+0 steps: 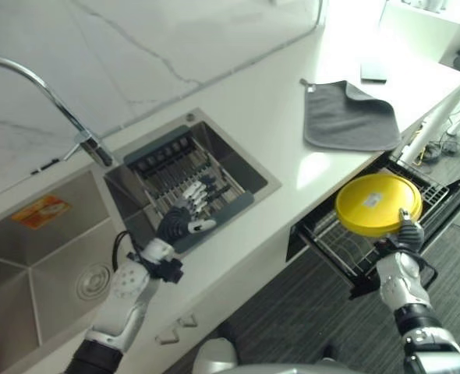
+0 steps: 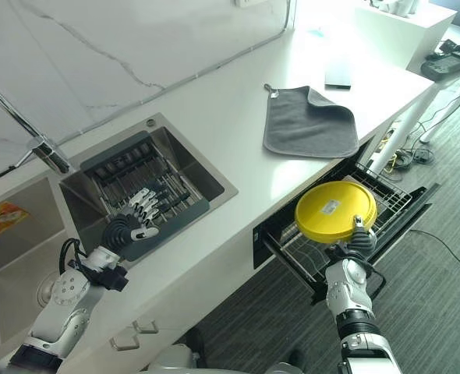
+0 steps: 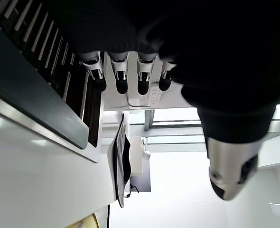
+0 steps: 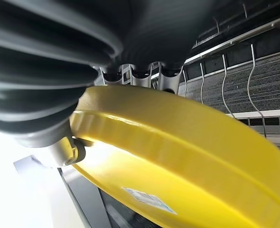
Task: Place the dishes in the dishwasher.
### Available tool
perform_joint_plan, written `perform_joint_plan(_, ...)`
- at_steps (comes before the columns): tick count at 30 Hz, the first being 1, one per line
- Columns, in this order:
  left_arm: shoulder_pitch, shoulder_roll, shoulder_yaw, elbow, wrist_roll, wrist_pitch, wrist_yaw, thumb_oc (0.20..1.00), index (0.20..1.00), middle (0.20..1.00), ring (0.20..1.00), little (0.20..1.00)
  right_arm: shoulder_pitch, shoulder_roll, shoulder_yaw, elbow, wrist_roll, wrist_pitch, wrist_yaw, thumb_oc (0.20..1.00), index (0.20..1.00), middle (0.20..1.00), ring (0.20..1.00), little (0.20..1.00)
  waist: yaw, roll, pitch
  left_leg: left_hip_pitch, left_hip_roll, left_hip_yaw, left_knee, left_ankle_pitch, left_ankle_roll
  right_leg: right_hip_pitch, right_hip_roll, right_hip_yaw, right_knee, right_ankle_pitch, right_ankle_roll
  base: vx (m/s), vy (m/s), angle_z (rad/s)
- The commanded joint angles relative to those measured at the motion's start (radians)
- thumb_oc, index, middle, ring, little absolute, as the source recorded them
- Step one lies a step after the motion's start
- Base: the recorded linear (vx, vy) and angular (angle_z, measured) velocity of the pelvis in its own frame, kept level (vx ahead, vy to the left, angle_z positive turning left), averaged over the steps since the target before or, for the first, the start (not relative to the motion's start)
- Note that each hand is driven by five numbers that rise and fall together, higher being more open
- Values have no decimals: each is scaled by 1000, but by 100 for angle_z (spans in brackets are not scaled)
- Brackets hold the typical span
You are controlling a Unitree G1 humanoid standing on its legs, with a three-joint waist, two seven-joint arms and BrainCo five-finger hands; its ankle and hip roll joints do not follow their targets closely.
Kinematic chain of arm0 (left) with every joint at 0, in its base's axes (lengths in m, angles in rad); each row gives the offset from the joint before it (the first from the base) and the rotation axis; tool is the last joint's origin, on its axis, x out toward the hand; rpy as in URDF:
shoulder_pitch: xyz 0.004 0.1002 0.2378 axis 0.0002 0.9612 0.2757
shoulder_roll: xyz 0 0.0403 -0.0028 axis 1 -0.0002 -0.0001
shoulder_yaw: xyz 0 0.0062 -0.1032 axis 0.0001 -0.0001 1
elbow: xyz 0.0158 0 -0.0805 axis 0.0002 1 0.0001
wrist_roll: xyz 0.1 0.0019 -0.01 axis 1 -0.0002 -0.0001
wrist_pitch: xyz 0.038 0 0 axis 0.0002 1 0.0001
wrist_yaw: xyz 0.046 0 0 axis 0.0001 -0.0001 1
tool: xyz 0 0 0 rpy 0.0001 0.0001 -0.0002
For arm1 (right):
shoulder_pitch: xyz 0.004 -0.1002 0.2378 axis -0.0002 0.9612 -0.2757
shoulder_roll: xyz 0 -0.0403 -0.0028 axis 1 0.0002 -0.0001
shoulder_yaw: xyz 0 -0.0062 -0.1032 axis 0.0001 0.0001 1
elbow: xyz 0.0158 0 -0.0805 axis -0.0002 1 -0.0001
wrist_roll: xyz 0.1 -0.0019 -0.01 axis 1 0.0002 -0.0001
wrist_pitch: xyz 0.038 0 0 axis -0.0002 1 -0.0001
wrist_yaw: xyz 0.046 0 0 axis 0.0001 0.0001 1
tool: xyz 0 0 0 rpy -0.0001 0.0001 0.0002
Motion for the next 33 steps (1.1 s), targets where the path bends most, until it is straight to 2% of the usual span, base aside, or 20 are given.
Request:
perform_joint_plan(1,-33,30,20,-66,-32,-53,13,1000,1000,1000,1000,1000,-128,-66,-6,-35,-78,-15,-4,200,200,200,200,200,49,2,3,-19,22,-90,222,-190,35,-167,-84,-90,192,37,-7,-24,53,14)
perform_joint_plan(5,-43,37,16,-64,-38,-51,19,1000,1000,1000,1000,1000,-156,-90,-3,-14,-97,27,-35,200,200,200,200,200,55,6,19,-33,25,-97,231,-187,35,-182,-92,-100,229,19,-15,-13,17,0)
perform_joint_plan(9,-58,56,3,-58,-53,-61,27,1000,1000,1000,1000,1000,-212,-148,9,56,-180,61,-84,200,200,200,200,200,65,13,43,-54,29,-106,243,-183,34,-201,-102,-110,276,-5,-24,-29,28,9)
perform_joint_plan(16,-76,81,-6,-56,-74,-76,29,1000,1000,1000,1000,1000,-264,-245,27,155,-243,101,-59,200,200,200,200,200,75,19,69,-75,26,-123,250,-177,35,-223,-105,-111,324,-35,-33,-37,15,14)
perform_joint_plan(21,-84,97,-11,-53,-80,-86,36,1000,1000,1000,1000,1000,-283,-310,42,220,-229,93,-26,200,200,200,200,200,80,19,83,-93,28,-133,259,-172,34,-241,-105,-108,355,-51,-40,-13,-6,3)
perform_joint_plan(22,-86,107,-16,-55,-86,-93,42,1000,1000,1000,1000,1000,-294,-333,52,240,-280,104,-65,200,200,200,200,200,81,22,86,-93,30,-148,267,-189,26,-242,-100,-91,371,-72,-31,-7,-17,6)
perform_joint_plan(24,-92,112,-23,-52,-89,-102,45,1000,1000,1000,1000,1000,-315,-359,66,250,-387,115,-122,200,200,200,200,200,81,23,93,-101,32,-147,273,-189,26,-250,-98,-88,380,-77,-33,-69,-13,4)
perform_joint_plan(26,-108,120,-44,-53,-91,-111,67,1000,1000,1000,1000,1000,-370,-421,145,262,-710,148,-216,200,200,200,200,200,82,23,110,-128,36,-135,286,-173,34,-278,-100,-90,392,-65,-46,-127,-14,3)
perform_joint_plan(27,-109,122,-46,-51,-93,-112,67,1000,1000,1000,1000,1000,-374,-425,156,260,-738,156,-218,200,200,200,200,200,82,24,108,-122,36,-146,289,-191,27,-274,-97,-78,399,-82,-34,-8,-10,4)
perform_joint_plan(31,-120,128,-57,-46,-91,-130,71,1000,1000,1000,1000,1000,-390,-457,241,242,-925,186,-243,200,200,200,200,200,83,22,120,-140,40,-147,302,-191,28,-289,-97,-73,409,-82,-33,-52,-25,4)
perform_joint_plan(33,-135,139,-68,-40,-91,-146,71,1000,1000,1000,1000,1000,-408,-489,331,233,-1017,190,-266,200,200,200,200,200,88,18,132,-156,42,-151,310,-188,30,-300,-100,-74,412,-80,-30,-90,-51,2)
